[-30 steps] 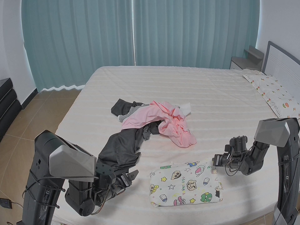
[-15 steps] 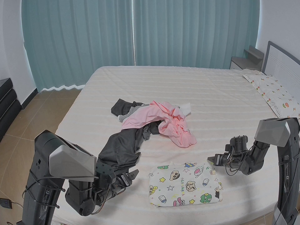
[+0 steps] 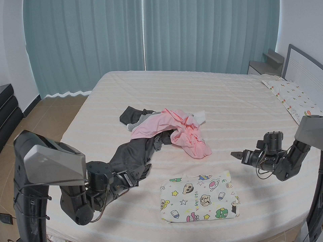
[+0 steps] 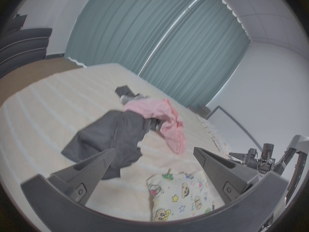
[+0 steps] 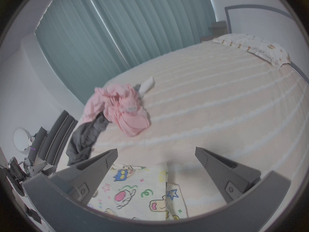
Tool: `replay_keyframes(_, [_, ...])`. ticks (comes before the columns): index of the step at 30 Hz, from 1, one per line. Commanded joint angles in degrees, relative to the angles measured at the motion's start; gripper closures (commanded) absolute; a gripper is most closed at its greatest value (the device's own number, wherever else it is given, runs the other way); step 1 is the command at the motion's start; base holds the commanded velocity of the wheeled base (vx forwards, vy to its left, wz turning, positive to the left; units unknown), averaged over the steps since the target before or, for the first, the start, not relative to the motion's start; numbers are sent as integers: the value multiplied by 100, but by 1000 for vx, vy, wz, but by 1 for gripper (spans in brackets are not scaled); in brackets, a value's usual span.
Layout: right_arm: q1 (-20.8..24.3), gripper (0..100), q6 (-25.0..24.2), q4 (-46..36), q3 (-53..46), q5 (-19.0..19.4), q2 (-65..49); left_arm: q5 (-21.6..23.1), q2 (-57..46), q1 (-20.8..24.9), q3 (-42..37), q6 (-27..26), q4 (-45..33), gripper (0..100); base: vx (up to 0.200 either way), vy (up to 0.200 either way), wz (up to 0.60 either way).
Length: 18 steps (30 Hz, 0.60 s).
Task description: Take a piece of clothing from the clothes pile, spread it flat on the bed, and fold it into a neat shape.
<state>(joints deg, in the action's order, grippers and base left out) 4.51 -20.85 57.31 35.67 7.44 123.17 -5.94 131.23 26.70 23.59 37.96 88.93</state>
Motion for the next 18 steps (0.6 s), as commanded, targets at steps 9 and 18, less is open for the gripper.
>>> replay_keyframes(9, [-354,0,-51,-633,-2117,30,-5277,-1024,-4317,-297,-1919,-1458,-253,0,0,0,0])
replay_keyframes(18, [-310,0,142,-2532,-2635,65,-7958,-2140,-6575,-209,-2359,-2425,-1097,0,0,0,0])
